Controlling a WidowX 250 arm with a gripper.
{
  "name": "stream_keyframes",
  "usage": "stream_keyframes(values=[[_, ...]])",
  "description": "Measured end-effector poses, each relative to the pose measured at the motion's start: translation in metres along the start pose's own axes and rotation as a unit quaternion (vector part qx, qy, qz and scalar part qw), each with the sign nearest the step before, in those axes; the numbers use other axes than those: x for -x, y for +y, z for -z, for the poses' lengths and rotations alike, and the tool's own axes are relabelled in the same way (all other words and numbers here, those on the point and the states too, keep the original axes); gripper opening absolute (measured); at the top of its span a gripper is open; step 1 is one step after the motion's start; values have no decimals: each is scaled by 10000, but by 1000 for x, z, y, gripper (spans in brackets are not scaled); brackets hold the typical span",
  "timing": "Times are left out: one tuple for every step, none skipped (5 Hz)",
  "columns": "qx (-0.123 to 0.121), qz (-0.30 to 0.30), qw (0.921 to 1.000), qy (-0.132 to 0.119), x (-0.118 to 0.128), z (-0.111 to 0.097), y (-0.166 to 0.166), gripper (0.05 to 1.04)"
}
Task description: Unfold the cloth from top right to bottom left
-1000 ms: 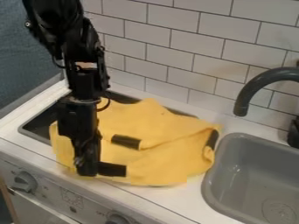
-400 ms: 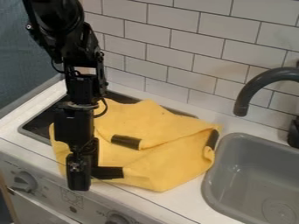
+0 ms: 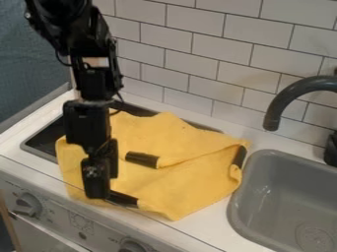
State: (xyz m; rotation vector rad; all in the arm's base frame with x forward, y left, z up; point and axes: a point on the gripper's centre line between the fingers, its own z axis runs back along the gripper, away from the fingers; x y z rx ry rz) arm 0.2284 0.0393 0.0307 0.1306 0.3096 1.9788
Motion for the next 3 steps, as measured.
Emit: stream_keyframes(values=[[256, 49, 9994, 222, 8, -22, 1, 999], [585, 135, 9972, 444, 17, -50, 2, 999], [629, 156, 9969, 448, 18, -52, 2, 999]])
